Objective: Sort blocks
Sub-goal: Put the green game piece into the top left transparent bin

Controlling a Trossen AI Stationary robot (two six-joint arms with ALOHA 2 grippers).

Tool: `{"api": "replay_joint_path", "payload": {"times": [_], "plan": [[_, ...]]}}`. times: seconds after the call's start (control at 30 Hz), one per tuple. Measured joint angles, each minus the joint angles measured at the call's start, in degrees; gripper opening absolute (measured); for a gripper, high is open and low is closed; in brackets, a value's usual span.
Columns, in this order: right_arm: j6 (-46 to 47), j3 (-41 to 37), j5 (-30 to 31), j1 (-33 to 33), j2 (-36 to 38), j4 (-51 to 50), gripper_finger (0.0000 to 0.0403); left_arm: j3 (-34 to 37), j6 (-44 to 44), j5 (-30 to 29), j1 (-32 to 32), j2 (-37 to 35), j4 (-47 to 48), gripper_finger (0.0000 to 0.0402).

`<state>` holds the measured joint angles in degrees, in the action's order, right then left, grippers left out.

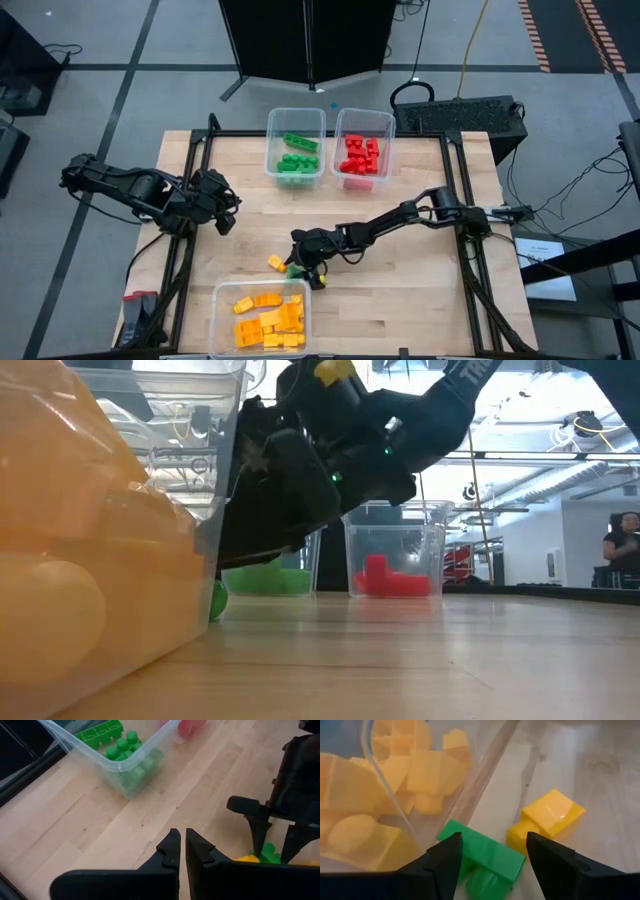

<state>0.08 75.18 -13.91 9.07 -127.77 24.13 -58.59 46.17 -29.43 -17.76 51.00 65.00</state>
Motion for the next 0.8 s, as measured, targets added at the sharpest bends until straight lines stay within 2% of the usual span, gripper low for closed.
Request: {"api": "replay_joint_path", "payload": {"times": [0.13, 0.3, 0.7, 0.8], "plan": [[2.5, 0.1, 0.2, 0.0, 0.1, -1.6, 0.0216, 0.0, 0.0, 0.0, 0.0, 0.0, 0.0, 0.0000], [7.6, 0.3, -0.4, -1.3, 0.5, -8.2, 0.0216, 0.0, 0.0, 0.0, 0.0, 0.0, 0.0, 0.0000], [24.4, 0.3, -0.7, -6.9, 1.0, -17.5, 0.0216, 0.0, -0.1, 0.0, 0.0, 0.0, 0.1, 0.0000], [25.5, 0.2, -0.8, -8.0, 2.2, -21.1, 0.0216, 0.0, -0.1, 0.0, 0.0, 0.0, 0.1, 0.0000]]}}
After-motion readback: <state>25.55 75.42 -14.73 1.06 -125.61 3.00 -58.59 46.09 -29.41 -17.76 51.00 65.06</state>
